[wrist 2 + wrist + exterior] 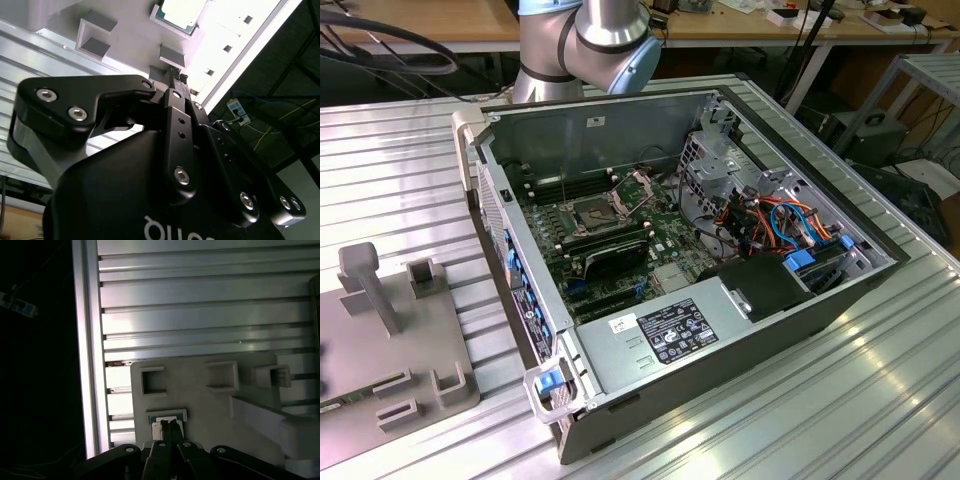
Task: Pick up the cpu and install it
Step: 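Reach for the cpu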
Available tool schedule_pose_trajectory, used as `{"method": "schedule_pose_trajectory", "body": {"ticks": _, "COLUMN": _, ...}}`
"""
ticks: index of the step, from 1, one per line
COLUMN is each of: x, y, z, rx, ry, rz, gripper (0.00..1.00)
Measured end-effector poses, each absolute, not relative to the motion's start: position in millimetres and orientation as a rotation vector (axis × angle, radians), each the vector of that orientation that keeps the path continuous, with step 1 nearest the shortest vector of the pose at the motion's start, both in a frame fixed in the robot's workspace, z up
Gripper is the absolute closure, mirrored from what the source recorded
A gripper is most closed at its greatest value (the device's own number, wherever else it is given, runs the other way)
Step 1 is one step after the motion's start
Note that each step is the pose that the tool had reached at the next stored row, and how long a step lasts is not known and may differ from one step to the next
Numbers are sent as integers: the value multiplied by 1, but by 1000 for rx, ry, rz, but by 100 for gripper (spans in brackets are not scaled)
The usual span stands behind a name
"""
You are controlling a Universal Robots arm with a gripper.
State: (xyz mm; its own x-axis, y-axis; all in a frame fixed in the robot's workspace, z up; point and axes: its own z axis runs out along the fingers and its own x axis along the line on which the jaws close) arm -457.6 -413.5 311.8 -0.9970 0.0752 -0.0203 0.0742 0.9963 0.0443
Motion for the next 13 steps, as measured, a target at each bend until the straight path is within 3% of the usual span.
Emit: {"method": "schedule_pose_trajectory", "body": {"ticks": 13, "x": -460, "y": -420, "z": 307, "rx": 117, "ry": 3117, "rz": 66, "gripper": 89}}
